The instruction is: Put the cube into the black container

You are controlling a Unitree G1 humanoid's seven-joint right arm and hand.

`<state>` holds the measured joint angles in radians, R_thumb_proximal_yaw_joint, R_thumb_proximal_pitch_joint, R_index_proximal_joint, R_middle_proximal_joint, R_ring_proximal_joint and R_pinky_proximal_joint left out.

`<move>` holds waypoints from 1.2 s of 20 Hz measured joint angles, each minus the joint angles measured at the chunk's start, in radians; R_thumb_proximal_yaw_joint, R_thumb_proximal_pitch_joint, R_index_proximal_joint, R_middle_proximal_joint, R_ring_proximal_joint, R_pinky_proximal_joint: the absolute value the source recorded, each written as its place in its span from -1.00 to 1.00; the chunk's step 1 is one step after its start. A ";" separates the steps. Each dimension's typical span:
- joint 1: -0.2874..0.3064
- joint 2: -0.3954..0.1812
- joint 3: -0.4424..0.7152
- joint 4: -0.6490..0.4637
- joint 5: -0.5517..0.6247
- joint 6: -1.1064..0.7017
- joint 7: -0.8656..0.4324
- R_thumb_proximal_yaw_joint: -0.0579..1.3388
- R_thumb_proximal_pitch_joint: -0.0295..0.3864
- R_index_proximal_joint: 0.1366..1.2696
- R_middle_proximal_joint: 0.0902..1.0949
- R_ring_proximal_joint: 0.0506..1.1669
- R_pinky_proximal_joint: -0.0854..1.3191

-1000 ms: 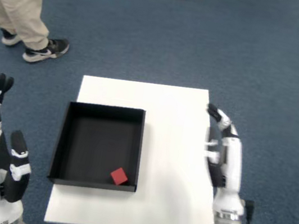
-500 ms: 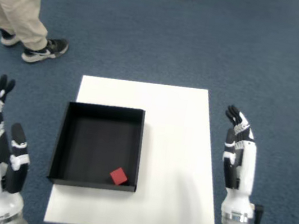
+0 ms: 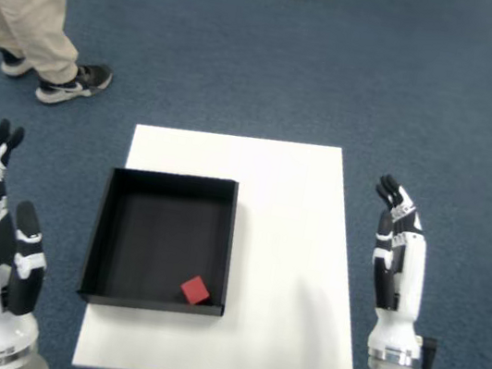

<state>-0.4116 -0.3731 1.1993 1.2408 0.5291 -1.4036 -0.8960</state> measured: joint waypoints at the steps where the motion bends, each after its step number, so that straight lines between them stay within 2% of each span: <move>1: 0.002 0.002 0.000 0.000 0.021 0.000 0.019 -0.95 -0.07 -0.74 -0.66 -0.57 -0.66; 6: 0.014 0.019 -0.004 0.001 0.093 0.000 0.101 -0.95 -0.09 -0.74 -0.66 -0.57 -0.67; 24: 0.024 0.041 -0.048 0.013 0.226 -0.002 0.286 -0.95 -0.09 -0.73 -0.64 -0.57 -0.70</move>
<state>-0.3879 -0.3325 1.1516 1.2534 0.7555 -1.4053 -0.6096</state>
